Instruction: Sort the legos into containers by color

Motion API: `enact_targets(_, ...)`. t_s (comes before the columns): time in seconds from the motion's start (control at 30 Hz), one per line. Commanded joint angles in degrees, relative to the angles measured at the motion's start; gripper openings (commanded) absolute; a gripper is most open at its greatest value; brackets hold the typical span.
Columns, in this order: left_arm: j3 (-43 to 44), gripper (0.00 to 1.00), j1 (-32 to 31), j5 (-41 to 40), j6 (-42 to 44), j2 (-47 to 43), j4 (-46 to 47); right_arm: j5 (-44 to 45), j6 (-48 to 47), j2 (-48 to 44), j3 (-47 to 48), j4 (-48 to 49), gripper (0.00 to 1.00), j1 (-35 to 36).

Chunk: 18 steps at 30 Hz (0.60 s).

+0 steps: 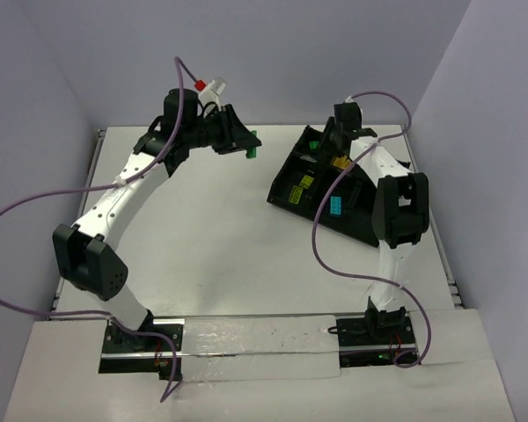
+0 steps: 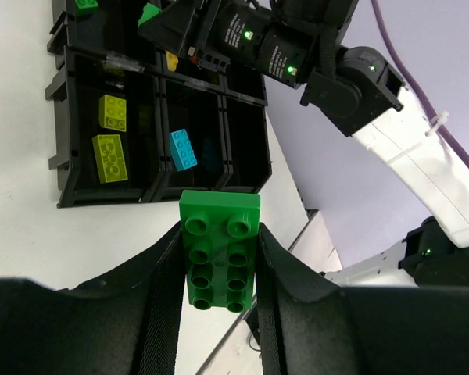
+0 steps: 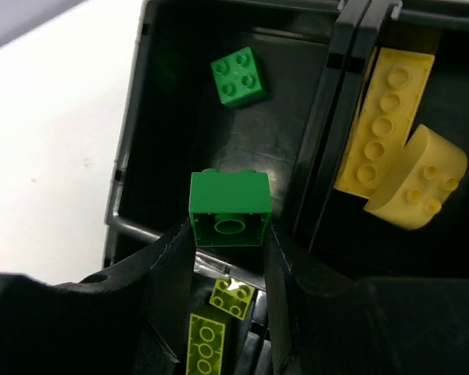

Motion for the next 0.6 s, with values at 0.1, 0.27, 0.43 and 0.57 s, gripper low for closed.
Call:
enact_targets(0.1, 14.4, 0.00, -0.8, -0.7, 1.8, 10.3, -7.4, -0.5, -1.4, 4.9, 10.8, -2.5, 0.64, 0.3)
enact_targets(0.27, 21.8, 0.00, -1.2, 1.3, 0.9, 17.0, -8.8, -1.4, -2.4, 4.0, 12.2, -3.0, 0.79, 0.4)
enact_targets(0.43, 30.8, 0.00, -1.8, 2.4, 0.2, 24.0, -9.5, -1.3, -3.6, -1.0, 10.3, -4.3, 0.79, 0.3)
enact_targets(0.57, 34.3, 0.00, -2.2, 3.1, -2.8, 30.2, -3.4, 0.3, -2.7, -9.2, 1.0, -3.2, 0.79, 0.1)
